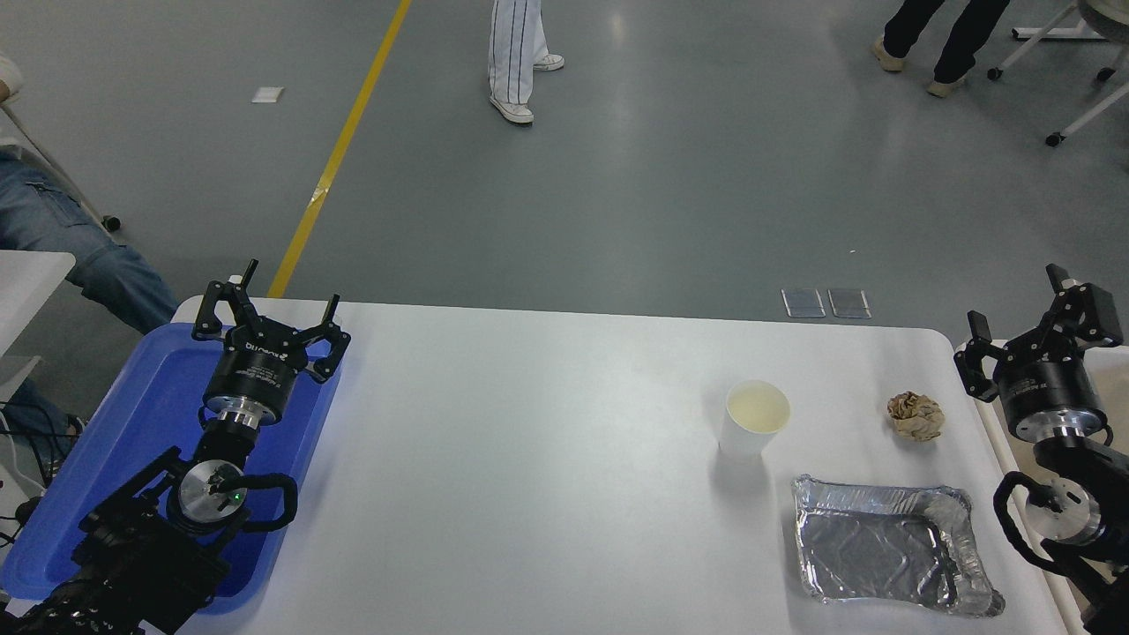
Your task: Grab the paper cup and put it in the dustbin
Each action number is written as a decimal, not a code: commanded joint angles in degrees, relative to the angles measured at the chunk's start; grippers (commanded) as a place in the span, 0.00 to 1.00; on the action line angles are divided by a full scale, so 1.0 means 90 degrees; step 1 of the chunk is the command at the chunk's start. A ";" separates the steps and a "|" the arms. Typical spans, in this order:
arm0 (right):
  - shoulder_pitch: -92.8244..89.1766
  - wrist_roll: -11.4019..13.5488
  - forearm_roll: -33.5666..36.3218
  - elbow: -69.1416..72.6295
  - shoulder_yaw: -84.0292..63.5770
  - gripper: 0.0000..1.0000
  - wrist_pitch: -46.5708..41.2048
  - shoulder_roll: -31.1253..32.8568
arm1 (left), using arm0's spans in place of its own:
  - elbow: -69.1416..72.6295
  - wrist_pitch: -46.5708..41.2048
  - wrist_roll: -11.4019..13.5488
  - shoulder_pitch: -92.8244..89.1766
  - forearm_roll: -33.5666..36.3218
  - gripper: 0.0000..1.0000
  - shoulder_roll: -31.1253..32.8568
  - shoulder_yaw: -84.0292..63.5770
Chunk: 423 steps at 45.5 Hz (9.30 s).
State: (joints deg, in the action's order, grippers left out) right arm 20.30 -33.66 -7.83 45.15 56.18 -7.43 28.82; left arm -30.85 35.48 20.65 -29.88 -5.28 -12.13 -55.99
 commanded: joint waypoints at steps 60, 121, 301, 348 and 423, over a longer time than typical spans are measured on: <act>0.0107 0.0019 0.0049 0.0130 0.0018 1.00 -0.0093 -0.0409 | 0.0000 0.0003 0.0000 0.0000 0.0000 1.00 0.0000 0.0000; 0.3280 0.0732 0.1348 0.0716 -0.6299 1.00 0.0288 0.1583 | 0.0000 0.0003 0.0000 0.0000 0.0000 1.00 0.0000 0.0000; 1.1006 0.3008 -0.0566 0.2074 -1.4318 0.99 -0.4175 -0.2021 | 0.0000 0.0003 -0.0010 -0.0010 0.0010 1.00 0.0000 0.0000; 0.8673 0.3008 -0.0595 0.1888 -1.3996 0.91 -0.1490 -0.2264 | 0.0000 0.0003 -0.0010 -0.0010 0.0010 1.00 0.0000 0.0000; 0.6846 0.3095 0.0068 0.0824 -1.3703 0.36 -0.0112 -0.2382 | 0.0000 0.0003 -0.0010 -0.0010 0.0010 1.00 0.0000 0.0010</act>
State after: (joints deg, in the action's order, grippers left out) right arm 82.09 -5.92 -11.28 52.45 -66.89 -7.87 7.34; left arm -30.85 35.51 20.57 -29.97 -5.19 -12.13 -55.90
